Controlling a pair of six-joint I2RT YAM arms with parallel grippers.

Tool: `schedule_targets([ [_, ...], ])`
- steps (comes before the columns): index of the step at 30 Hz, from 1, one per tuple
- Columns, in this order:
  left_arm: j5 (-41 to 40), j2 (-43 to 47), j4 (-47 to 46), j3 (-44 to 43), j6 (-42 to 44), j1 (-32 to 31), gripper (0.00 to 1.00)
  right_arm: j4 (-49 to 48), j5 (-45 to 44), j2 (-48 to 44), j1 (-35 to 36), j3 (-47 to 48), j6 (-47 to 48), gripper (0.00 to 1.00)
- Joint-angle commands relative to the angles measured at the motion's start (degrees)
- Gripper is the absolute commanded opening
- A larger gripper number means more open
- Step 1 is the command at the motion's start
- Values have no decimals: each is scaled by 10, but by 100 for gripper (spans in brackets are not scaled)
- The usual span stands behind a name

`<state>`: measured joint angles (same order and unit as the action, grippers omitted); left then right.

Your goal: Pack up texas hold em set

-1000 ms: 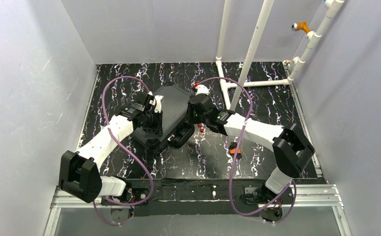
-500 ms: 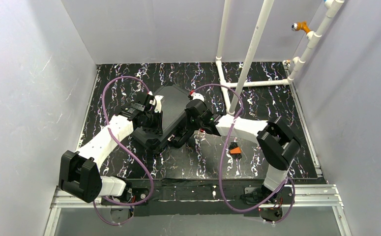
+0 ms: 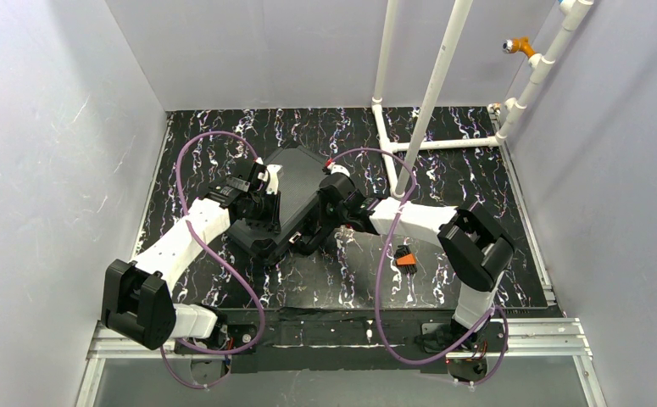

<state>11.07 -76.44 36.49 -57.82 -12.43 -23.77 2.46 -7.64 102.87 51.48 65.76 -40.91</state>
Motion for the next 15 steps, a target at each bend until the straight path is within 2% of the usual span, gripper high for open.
schedule_targets([
  [1,-1,-51,88,48,7,-9,12,-33,10,9,0,-7,-13,1],
  [15,-1,-53,88,48,6,-9,12,-51,19,12,0,-29,-24,1],
])
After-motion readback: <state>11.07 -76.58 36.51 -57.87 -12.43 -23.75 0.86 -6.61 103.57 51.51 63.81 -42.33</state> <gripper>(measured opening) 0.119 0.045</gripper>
